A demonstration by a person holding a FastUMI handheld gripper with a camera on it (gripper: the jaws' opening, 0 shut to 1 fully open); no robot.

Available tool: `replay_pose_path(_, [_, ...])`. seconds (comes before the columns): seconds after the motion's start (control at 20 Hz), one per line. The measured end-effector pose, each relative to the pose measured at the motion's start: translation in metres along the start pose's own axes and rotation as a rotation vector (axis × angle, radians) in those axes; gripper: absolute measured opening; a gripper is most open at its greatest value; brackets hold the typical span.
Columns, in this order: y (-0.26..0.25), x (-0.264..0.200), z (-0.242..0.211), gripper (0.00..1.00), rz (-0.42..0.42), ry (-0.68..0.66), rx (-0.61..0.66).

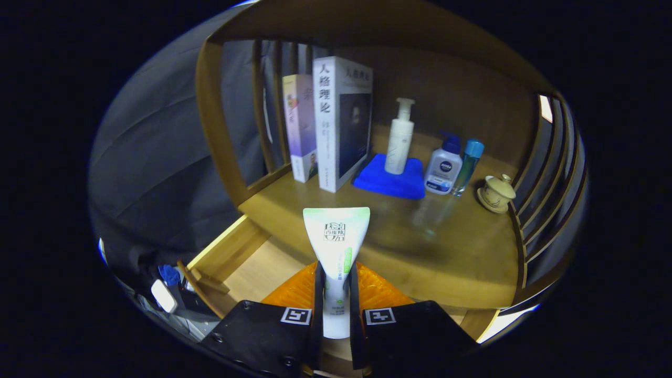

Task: Pull open the drawer, take out the items inside it, and place them on the countertop above the cabinet.

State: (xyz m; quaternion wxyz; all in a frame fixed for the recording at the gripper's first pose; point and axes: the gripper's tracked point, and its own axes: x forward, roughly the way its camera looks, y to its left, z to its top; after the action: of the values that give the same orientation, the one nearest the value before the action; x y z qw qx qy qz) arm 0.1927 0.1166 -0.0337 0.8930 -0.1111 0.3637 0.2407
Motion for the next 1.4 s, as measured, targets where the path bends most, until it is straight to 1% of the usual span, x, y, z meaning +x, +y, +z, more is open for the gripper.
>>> replay_pose_path(0.15, [-0.02, 0.017, 0.016, 0.23, -0.059, -0.016, 0.076])
replay_pose_path(0.35, [-0.04, 0.042, 0.027, 0.23, -0.106, -0.033, 0.172])
replay_pose_path(0.5, [-0.052, 0.053, 0.037, 0.23, -0.143, -0.07, 0.222])
replay_pose_path(0.65, [-0.058, 0.064, 0.038, 0.23, -0.156, -0.076, 0.271])
replay_pose_path(0.75, [-0.061, 0.073, 0.032, 0.25, -0.161, -0.057, 0.283])
replay_pose_path(0.9, [-0.064, 0.083, 0.028, 0.25, -0.176, -0.052, 0.308])
replay_pose_path(0.95, [-0.065, 0.085, 0.027, 0.25, -0.183, -0.054, 0.321])
replay_pose_path(1.0, [-0.066, 0.086, 0.025, 0.27, -0.186, -0.051, 0.328])
replay_pose_path(1.15, [-0.068, 0.085, 0.026, 0.27, -0.202, -0.071, 0.352])
replay_pose_path(1.25, [-0.066, 0.08, 0.022, 0.38, -0.205, -0.083, 0.345])
replay_pose_path(1.3, [-0.063, 0.076, 0.023, 0.47, -0.2, -0.101, 0.339])
replay_pose_path(1.4, [-0.065, 0.064, 0.021, 0.82, -0.224, -0.147, 0.315])
